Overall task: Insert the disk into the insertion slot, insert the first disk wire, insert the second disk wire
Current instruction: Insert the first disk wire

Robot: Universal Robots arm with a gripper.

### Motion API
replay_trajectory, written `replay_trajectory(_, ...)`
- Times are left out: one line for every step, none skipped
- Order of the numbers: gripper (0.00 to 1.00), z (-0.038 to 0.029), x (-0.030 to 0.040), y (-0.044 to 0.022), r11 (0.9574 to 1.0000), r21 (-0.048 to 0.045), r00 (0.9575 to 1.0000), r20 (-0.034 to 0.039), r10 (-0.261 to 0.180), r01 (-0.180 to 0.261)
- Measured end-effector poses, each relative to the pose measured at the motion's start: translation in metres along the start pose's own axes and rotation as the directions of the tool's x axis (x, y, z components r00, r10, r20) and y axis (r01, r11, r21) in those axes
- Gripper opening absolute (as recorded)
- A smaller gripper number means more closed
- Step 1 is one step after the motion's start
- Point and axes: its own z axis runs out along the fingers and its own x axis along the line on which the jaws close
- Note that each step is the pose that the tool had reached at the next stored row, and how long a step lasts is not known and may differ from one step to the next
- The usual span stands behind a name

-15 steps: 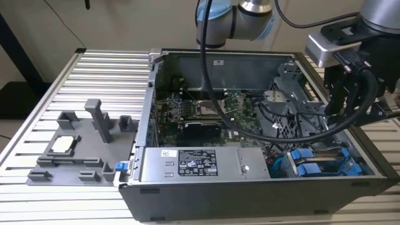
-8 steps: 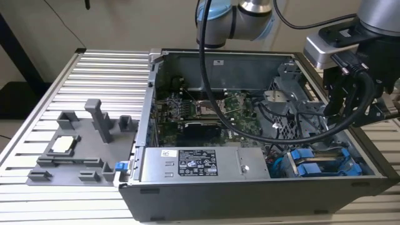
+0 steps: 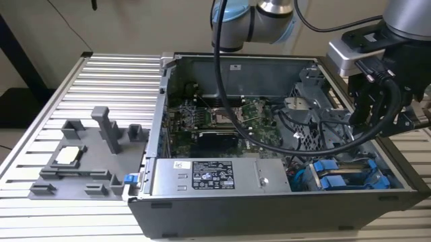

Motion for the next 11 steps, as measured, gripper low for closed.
replay_trajectory(0.4, 0.0001, -0.0001, 0.0005, 1.0, 0.0044, 1.0, -0.0003, 0.0, 0.0)
replay_trajectory(0.4, 0.0, -0.0002, 0.0011, 1.0, 0.0084, 1.0, -0.0008, 0.0, 0.0)
replay_trajectory(0.4, 0.0, -0.0003, 0.0015, 0.9999, 0.011, 1.0, -0.0009, -0.001, 0.001)
replay_trajectory(0.4, 0.0, -0.0003, 0.0015, 0.9999, 0.0112, 1.0, -0.0009, -0.001, 0.001)
replay_trajectory(0.4, 0.0, -0.0003, 0.0015, 0.9999, 0.0113, 1.0, -0.0009, -0.001, 0.001)
replay_trajectory(0.4, 0.0, -0.0003, 0.0015, 0.9999, 0.0114, 1.0, -0.0009, -0.001, 0.001)
replay_trajectory(0.4, 0.0001, -0.0003, 0.0015, 0.9999, 0.0113, 1.0, -0.0012, -0.001, 0.001)
replay_trajectory(0.4, 0.0002, -0.0003, 0.0016, 0.9999, 0.0101, 1.0, -0.0022, -0.001, 0.001)
replay_trajectory(0.4, 0.0002, -0.0003, 0.0016, 1.0, 0.0078, 1.0, -0.0034, -0.001, 0.001)
replay_trajectory(0.4, 0.0003, -0.0003, 0.0016, 1.0, 0.0056, 1.0, -0.0047, -0.001, 0.001)
replay_trajectory(0.4, 0.0004, -0.0003, 0.0017, 1.0, 0.0045, 1.0, -0.0054, -0.001, 0.001)
